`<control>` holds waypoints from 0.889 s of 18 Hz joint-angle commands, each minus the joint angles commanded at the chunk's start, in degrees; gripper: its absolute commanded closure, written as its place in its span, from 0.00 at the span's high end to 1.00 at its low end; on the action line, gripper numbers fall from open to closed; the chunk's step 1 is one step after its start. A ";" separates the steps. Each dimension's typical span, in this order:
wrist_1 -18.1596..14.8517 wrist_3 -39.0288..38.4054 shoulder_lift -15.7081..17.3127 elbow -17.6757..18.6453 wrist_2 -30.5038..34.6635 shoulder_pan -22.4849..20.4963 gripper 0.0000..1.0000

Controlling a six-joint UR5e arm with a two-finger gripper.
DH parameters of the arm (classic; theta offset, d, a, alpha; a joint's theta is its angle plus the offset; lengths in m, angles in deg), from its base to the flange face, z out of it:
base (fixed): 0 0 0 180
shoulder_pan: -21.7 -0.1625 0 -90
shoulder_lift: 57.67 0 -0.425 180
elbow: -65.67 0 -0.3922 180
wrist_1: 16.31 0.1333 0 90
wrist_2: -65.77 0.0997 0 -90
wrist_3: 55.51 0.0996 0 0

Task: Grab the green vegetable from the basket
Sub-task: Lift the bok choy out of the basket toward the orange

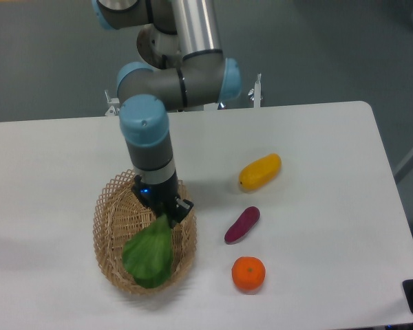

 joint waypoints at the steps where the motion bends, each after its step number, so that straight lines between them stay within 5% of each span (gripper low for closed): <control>1: 0.00 0.70 0.44 -0.18 -0.80 -1.49 0.36; 7: -0.17 10.36 1.67 -1.32 -2.47 -9.31 0.36; 16: -5.53 28.73 2.82 -1.15 -3.26 -20.92 0.36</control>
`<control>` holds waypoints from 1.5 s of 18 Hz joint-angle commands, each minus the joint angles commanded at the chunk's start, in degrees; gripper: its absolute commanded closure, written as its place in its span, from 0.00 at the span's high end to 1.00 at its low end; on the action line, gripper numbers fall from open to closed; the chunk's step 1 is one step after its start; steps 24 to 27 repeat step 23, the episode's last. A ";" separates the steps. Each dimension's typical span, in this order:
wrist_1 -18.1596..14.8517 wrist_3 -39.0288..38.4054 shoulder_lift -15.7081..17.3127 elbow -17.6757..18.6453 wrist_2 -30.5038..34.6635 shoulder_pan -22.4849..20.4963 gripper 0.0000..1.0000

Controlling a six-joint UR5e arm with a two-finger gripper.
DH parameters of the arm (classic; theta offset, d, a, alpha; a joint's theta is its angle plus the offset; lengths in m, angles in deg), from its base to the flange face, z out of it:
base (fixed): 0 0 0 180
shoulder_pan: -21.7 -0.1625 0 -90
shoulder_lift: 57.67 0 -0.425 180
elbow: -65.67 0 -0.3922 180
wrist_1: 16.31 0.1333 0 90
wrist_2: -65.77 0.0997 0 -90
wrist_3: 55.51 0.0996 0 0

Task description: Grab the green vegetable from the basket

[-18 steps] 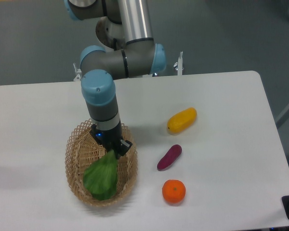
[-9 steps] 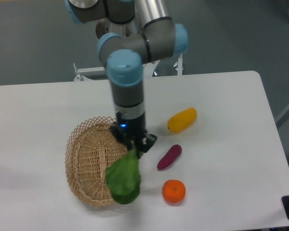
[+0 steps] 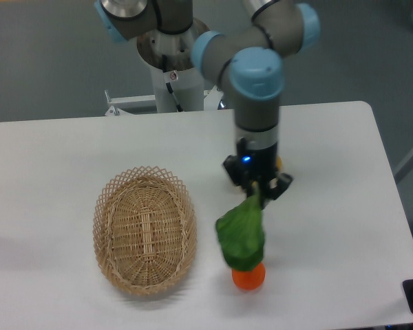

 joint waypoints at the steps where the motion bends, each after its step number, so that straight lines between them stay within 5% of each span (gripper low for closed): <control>1: 0.00 0.97 0.09 0.00 -0.44 -0.71 0.36; 27: -0.35 3.88 0.44 0.00 -1.32 -3.26 0.36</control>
